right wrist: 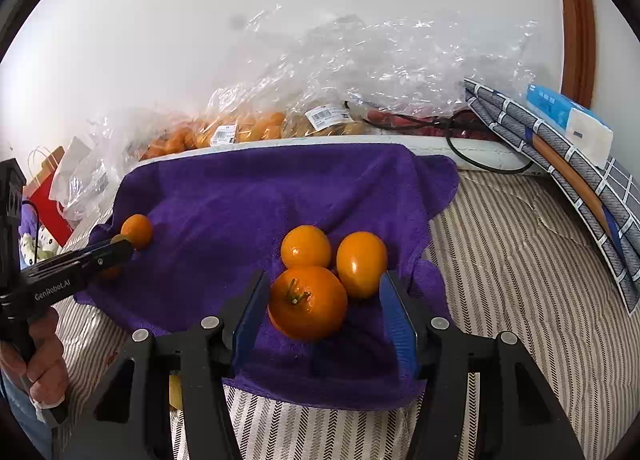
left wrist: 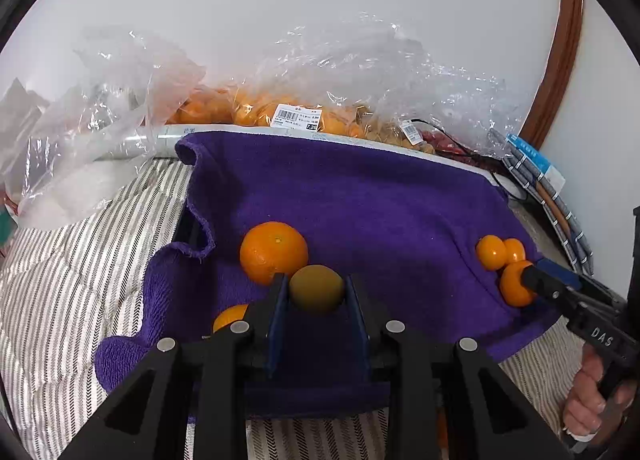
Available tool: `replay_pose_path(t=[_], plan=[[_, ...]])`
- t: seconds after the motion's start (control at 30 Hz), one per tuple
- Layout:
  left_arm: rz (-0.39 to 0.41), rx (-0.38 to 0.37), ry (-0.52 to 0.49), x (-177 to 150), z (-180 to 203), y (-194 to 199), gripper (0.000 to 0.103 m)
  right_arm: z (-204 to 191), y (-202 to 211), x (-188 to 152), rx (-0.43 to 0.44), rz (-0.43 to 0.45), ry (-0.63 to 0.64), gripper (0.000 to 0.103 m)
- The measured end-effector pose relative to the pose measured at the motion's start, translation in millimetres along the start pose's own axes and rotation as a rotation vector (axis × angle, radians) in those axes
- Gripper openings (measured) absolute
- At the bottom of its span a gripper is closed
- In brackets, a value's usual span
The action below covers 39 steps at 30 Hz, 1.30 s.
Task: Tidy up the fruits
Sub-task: 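Lower both fruits onto the towel and open both grippers, then grasp a yellow-green fruit on the bedspread with the right gripper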
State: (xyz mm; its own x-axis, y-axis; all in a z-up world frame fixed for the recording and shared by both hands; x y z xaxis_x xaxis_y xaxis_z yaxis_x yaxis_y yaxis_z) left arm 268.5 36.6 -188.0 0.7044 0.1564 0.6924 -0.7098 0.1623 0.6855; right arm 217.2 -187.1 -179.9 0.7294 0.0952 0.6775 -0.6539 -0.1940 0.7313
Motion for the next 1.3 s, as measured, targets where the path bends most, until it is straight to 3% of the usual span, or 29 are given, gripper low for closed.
replay_pose_path(t=[0.27, 0.43, 0.63, 0.77, 0.93, 1.3], plan=[[-0.004, 0.013, -0.020, 1, 3, -3, 0.028, 7, 5, -1, -0.022, 0.016, -0.039, 0.060], [0.014, 0.005, -0.018, 4, 3, 1, 0.037, -4, 17, -1, -0.068, 0.039, 0.015, 0.060], [0.037, -0.035, 0.034, 10, -5, 10, 0.040, -39, 44, -15, -0.015, 0.038, 0.077, 0.047], [0.050, -0.056, 0.053, 12, -7, 15, 0.041, -66, 52, -38, 0.064, -0.007, 0.125, 0.041], [0.066, -0.058, 0.063, 13, -10, 18, 0.042, -83, 37, -64, 0.066, -0.097, 0.174, 0.030], [0.061, -0.061, 0.090, 16, -17, 18, 0.042, -90, 20, -64, 0.050, -0.144, 0.169, 0.029]])
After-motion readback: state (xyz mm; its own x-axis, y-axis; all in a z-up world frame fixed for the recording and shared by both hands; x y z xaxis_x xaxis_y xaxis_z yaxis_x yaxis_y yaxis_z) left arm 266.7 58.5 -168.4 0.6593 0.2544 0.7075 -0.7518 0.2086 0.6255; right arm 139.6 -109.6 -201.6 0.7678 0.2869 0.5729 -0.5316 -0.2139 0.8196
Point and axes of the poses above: each gripper's, at about its wrist camera, not at the fingertips, and y roughly against the way its jaws point, z to its right, x to its top, the point moved 4 cm from there along -y, roughly the way its jaws point, and after that the axes turned 4 degrees about y, right-handed, at the moved point
